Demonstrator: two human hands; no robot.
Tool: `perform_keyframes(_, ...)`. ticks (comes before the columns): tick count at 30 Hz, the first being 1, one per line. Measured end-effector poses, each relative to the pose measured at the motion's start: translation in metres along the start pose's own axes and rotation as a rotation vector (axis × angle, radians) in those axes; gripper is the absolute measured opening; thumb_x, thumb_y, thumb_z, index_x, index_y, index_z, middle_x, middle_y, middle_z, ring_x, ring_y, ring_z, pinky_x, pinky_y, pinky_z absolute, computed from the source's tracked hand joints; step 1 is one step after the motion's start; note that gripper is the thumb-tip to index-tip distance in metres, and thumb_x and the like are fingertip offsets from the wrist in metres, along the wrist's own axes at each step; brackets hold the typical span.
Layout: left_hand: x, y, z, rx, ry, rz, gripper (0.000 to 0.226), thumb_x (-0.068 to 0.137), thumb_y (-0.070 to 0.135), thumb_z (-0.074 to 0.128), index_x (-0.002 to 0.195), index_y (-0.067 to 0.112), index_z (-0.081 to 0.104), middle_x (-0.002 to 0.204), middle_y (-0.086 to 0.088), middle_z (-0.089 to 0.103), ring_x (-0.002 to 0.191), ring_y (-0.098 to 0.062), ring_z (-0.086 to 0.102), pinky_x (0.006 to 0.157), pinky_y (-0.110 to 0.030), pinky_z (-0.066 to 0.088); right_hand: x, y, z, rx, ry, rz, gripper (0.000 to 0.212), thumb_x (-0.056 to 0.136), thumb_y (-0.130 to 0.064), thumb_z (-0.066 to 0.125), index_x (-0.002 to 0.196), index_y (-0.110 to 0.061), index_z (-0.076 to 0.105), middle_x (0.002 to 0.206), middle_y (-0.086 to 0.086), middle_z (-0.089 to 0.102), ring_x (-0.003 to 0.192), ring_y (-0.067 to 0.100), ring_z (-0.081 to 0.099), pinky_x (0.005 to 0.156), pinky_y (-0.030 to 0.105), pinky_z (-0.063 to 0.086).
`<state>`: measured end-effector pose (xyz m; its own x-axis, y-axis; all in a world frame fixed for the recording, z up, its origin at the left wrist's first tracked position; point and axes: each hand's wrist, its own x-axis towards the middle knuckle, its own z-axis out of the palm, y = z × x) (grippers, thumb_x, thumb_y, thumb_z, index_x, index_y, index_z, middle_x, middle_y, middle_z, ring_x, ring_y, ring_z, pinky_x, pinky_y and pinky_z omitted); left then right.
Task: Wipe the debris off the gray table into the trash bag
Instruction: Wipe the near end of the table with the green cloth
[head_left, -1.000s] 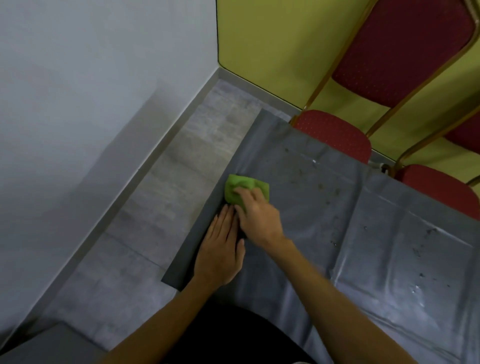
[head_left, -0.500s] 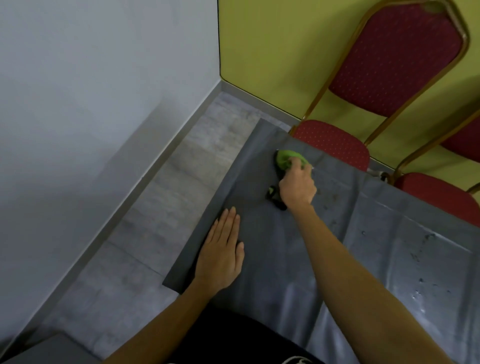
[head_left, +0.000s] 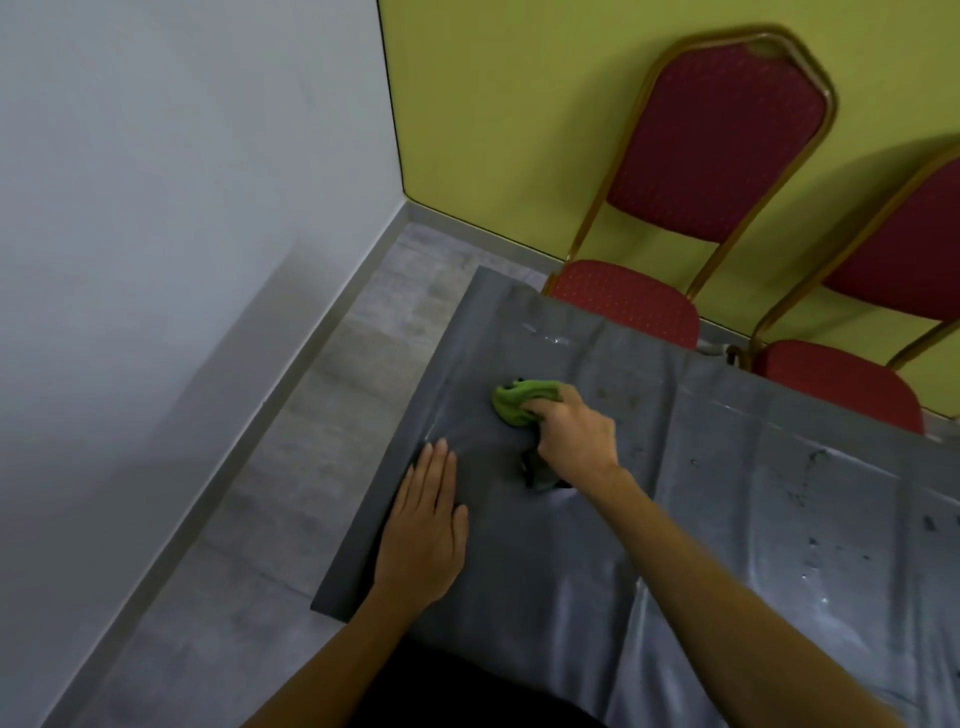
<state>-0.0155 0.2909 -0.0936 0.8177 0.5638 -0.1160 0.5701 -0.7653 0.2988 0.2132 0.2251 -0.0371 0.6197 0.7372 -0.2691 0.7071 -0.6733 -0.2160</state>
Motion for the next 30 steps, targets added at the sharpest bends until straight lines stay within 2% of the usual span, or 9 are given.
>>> perform_keyframes(2, 0.0, -0.001, 0.0, -0.016, 0.007, 0.017, 0.066, 0.102, 0.039, 0.029, 0.157, 0.011, 0.006, 0.166, -0.004, 0.004, 0.153, -0.021, 0.003, 0.123, -0.035, 0.006, -0.012, 0.035, -0.008, 0.012, 0.051, 0.162, 0.044, 0.086, -0.017, 0.052, 0.124, -0.038, 0.06, 0.136, 0.004, 0.048, 0.097, 0.037, 0.064, 0.076, 0.044, 0.054)
perform_keyframes(5, 0.0, 0.001, 0.001, -0.02, 0.014, 0.022, 0.065, 0.102, 0.037, 0.03, 0.156, 0.009, 0.008, 0.166, -0.006, 0.006, 0.153, -0.022, 0.004, 0.123, -0.038, 0.01, -0.026, 0.053, -0.007, 0.034, 0.09, 0.364, 0.039, 0.089, -0.014, 0.05, 0.126, -0.021, 0.054, 0.133, 0.015, 0.045, 0.09, 0.044, 0.063, 0.071, 0.046, 0.05)
perform_keyframes(8, -0.001, 0.002, 0.001, 0.005, 0.025, 0.01, 0.066, 0.101, 0.035, 0.033, 0.156, 0.006, 0.013, 0.165, -0.009, 0.01, 0.153, -0.023, 0.006, 0.122, -0.039, 0.014, -0.032, 0.008, 0.007, 0.073, 0.051, 0.299, 0.038, 0.085, -0.013, 0.052, 0.123, -0.012, 0.051, 0.129, 0.016, 0.046, 0.098, 0.044, 0.061, 0.074, 0.05, 0.05)
perform_keyframes(11, -0.001, 0.001, 0.0, 0.049, 0.017, 0.019, 0.066, 0.099, 0.034, 0.033, 0.154, 0.002, 0.017, 0.164, -0.013, 0.012, 0.152, -0.026, 0.01, 0.121, -0.041, 0.017, -0.055, -0.049, 0.037, 0.051, -0.015, 0.106, 0.052, 0.086, -0.014, 0.053, 0.137, -0.014, 0.043, 0.133, 0.013, 0.044, 0.103, 0.041, 0.058, 0.077, 0.047, 0.051)
perform_keyframes(13, -0.001, 0.002, 0.0, 0.072, 0.005, 0.031, 0.065, 0.099, 0.035, 0.03, 0.154, 0.002, 0.017, 0.164, -0.014, 0.011, 0.152, -0.027, 0.009, 0.121, -0.042, 0.018, -0.072, -0.051, 0.046, 0.041, -0.043, 0.096, 0.059, 0.087, -0.016, 0.052, 0.144, -0.02, 0.036, 0.135, 0.011, 0.043, 0.097, 0.04, 0.06, 0.071, 0.044, 0.051)
perform_keyframes(18, -0.002, 0.002, -0.001, 0.097, -0.029, 0.034, 0.065, 0.102, 0.037, 0.028, 0.155, 0.004, 0.01, 0.165, -0.012, 0.004, 0.153, -0.025, 0.001, 0.121, -0.042, 0.015, -0.078, 0.043, 0.017, -0.015, 0.015, 0.348, 0.055, 0.089, -0.032, 0.051, 0.142, -0.031, 0.037, 0.145, 0.01, 0.036, 0.092, 0.042, 0.065, 0.073, 0.047, 0.051)
perform_keyframes(24, -0.001, 0.0, -0.003, 0.095, -0.029, 0.023, 0.065, 0.103, 0.038, 0.026, 0.156, 0.006, 0.007, 0.165, -0.009, 0.003, 0.153, -0.023, -0.001, 0.122, -0.041, 0.014, -0.061, 0.095, -0.01, 0.12, 0.061, 0.56, 0.038, 0.086, -0.018, 0.052, 0.125, -0.018, 0.051, 0.129, 0.016, 0.048, 0.102, 0.042, 0.059, 0.082, 0.049, 0.05)
perform_keyframes(27, -0.002, 0.003, -0.003, 0.073, -0.018, 0.025, 0.063, 0.103, 0.037, 0.026, 0.156, 0.006, 0.008, 0.165, -0.009, 0.004, 0.153, -0.022, -0.002, 0.122, -0.041, 0.014, -0.057, 0.06, -0.002, 0.243, 0.117, 0.487, 0.039, 0.087, -0.016, 0.051, 0.125, -0.013, 0.054, 0.133, 0.015, 0.049, 0.113, 0.041, 0.054, 0.086, 0.05, 0.05)
perform_keyframes(30, -0.004, 0.004, -0.006, 0.086, -0.025, 0.015, 0.063, 0.102, 0.037, 0.024, 0.156, 0.005, 0.01, 0.165, -0.01, 0.004, 0.153, -0.023, -0.001, 0.123, -0.041, 0.014, -0.072, 0.016, 0.024, 0.133, 0.049, 0.277, 0.046, 0.09, -0.019, 0.049, 0.136, -0.018, 0.047, 0.137, 0.011, 0.046, 0.108, 0.041, 0.057, 0.08, 0.049, 0.052)
